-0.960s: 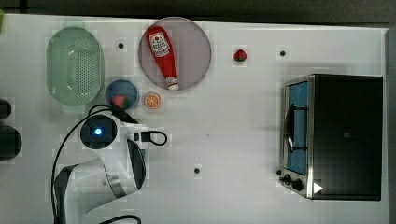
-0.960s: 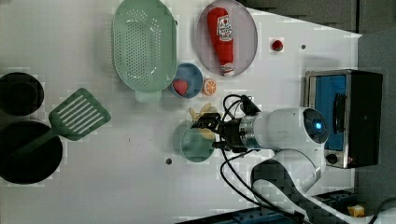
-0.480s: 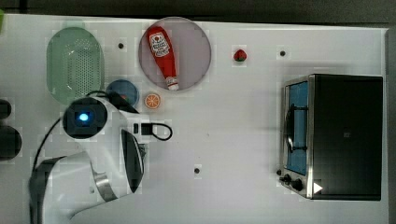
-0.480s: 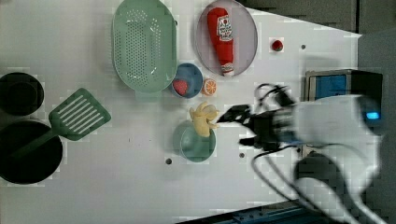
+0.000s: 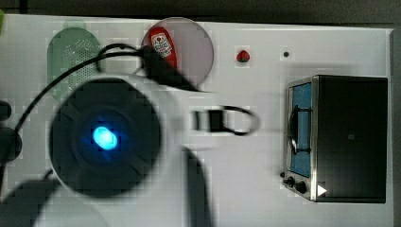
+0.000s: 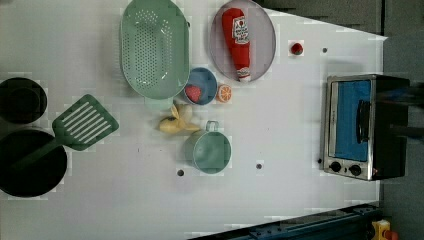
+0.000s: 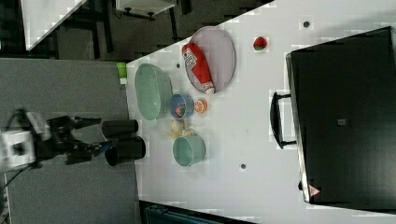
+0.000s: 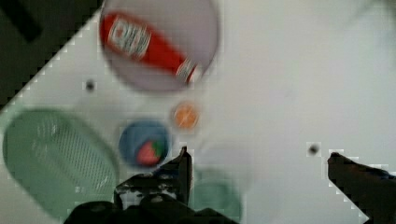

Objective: Pick Banana and place it in mug.

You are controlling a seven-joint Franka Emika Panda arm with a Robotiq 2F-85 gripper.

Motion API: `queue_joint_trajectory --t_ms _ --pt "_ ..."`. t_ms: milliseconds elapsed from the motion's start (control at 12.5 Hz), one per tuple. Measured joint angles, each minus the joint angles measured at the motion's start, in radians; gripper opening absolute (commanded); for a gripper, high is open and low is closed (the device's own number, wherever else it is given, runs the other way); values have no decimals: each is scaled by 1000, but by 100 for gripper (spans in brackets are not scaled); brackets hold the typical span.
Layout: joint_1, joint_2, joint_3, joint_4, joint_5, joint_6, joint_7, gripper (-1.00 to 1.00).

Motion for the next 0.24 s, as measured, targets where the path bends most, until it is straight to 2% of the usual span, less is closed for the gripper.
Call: queue_joint_trajectory --t_ms 240 --pt "-34 -36 -118 69 -64 -70 -74 100"
